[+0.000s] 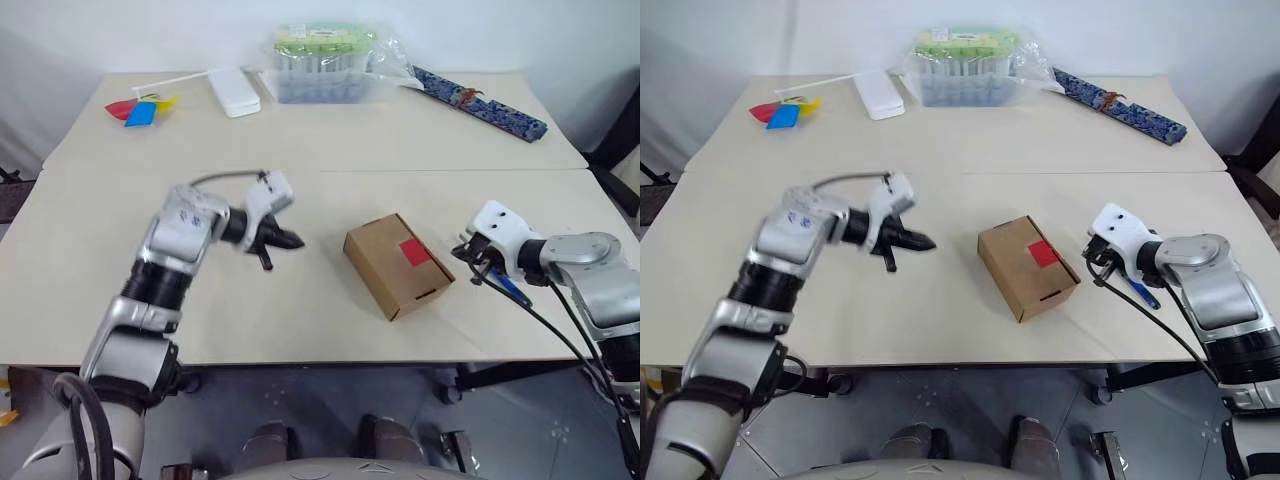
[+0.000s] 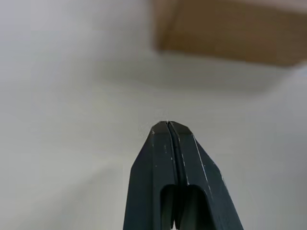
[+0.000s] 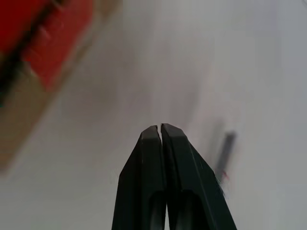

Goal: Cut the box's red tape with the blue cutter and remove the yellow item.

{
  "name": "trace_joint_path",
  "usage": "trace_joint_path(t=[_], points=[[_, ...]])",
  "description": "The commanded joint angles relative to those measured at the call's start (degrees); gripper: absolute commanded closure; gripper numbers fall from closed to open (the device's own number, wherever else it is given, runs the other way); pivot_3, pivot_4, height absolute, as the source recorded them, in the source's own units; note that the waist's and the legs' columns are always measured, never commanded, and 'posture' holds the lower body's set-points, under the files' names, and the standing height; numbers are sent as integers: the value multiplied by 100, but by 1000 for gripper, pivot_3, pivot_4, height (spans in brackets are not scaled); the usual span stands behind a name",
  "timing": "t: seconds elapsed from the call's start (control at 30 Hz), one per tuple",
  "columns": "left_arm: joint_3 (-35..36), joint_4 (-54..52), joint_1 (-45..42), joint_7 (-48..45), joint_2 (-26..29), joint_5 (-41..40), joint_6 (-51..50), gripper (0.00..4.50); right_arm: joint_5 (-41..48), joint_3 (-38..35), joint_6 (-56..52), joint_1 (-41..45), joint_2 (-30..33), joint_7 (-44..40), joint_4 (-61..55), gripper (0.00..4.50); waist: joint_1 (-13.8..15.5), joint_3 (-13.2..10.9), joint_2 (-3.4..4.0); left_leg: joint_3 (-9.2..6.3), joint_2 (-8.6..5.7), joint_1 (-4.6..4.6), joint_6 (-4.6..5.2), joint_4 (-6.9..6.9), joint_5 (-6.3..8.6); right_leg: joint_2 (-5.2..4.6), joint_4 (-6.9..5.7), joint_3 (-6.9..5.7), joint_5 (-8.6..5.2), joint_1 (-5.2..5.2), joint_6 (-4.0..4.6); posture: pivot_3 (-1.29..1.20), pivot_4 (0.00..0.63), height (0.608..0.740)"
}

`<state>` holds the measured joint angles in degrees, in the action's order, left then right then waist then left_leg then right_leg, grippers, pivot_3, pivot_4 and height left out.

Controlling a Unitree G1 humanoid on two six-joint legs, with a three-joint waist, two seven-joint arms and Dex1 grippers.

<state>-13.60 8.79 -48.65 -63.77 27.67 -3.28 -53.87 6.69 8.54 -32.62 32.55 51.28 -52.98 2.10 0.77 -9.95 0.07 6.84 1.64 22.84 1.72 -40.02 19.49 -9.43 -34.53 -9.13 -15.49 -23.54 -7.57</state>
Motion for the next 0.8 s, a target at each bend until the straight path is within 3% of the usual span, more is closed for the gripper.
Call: trace_joint_path(t=[0.03,0.4,0.8], points=[[-7,-912,223,350,-210,-316,-564,4500,62,31,11,147,-68,-229,-330,4410,50,-1,-2,-3,0,6,0,-8,0,0,0,-2,0,0,0,0,150,740],[160,-1151,403,1417,-803,-764,-957,4500,169,378,-577,215,-231,-639,-1104,4410,52,-1,-2,0,0,9,-4,-19,-5,1,0,1,0,-1,2,0,150,740],[124,-996,331,1628,-657,-986,-792,4500,289,555,-1189,103,-634,-503,-1918,4410,51,-1,-1,0,-1,9,-5,-19,-6,1,-2,1,0,-1,2,0,150,740]])
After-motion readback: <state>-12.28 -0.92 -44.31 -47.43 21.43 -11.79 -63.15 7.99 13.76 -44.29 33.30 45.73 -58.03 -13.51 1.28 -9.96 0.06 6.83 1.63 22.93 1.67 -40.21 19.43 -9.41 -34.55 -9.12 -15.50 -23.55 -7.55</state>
